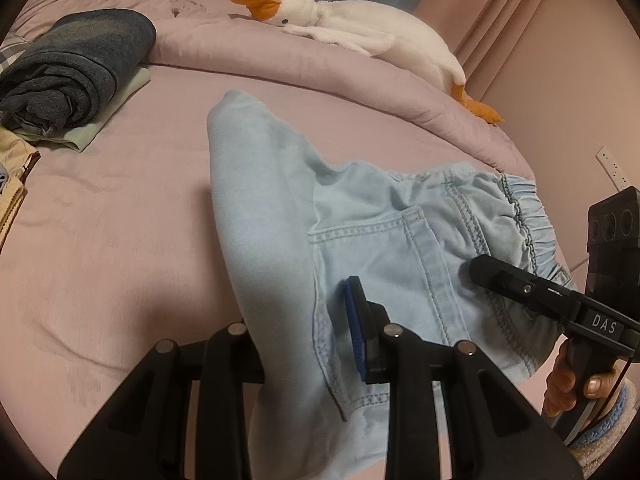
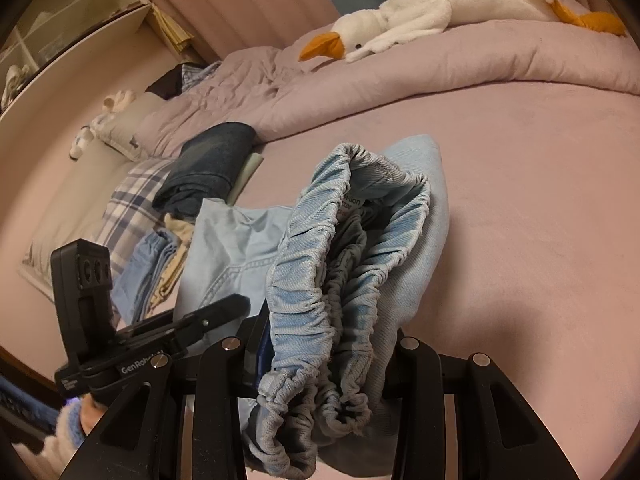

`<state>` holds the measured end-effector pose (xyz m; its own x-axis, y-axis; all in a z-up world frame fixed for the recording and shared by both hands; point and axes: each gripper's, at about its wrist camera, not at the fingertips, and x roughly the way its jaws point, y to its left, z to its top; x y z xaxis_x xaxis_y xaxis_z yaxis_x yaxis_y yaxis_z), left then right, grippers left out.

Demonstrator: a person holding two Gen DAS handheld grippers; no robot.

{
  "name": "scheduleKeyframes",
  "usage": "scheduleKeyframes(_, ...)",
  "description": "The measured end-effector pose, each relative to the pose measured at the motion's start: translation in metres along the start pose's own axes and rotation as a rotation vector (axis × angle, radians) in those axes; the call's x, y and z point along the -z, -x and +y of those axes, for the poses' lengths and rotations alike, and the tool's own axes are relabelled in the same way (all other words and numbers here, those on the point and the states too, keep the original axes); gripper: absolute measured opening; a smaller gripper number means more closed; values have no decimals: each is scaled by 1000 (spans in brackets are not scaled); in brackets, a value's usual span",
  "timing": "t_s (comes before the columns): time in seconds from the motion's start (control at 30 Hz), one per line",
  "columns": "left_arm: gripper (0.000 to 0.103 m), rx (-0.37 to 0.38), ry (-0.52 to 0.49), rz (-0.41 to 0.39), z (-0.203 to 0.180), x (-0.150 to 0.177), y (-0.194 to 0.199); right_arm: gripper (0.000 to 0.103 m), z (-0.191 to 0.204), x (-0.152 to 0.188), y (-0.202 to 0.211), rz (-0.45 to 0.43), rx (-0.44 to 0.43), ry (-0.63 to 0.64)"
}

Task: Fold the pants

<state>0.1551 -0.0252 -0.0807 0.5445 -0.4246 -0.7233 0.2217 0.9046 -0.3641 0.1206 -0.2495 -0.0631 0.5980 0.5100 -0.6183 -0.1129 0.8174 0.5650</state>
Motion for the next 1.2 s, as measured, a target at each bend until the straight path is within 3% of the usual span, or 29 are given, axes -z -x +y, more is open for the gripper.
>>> scheduleKeyframes(0.17,28,-17,13,14,6,-8,-16,40,-14,-2,-19,16,-1,-43)
scheduleKeyframes(0.37,29,-89,-10,54,13,-7,-36,43,-36,-3,-48,77,49,-115)
scheduleKeyframes(0.43,37,-112,-22,59,16,-5,-38,53,-46,-1,-51,100,50,-157)
scheduleKeyframes(0.5,51,-142,-15,75,21,-3,-41,55,-51,0,-51,112,43,-175)
scheduleKeyframes(0.57,62,-171,-10,75,24,0,-40,58,-49,2,-47,115,47,-165)
scheduleKeyframes(0.87,75,-188,-16,73,22,37,-13,72,-38,33,-16,160,167,-13)
scheduleKeyframes(1.07,75,-231,-27,59,15,46,-18,75,-34,38,-22,125,232,59)
scheduleKeyframes(1.2,75,-228,-10,66,9,46,-5,75,-26,35,-9,110,262,36)
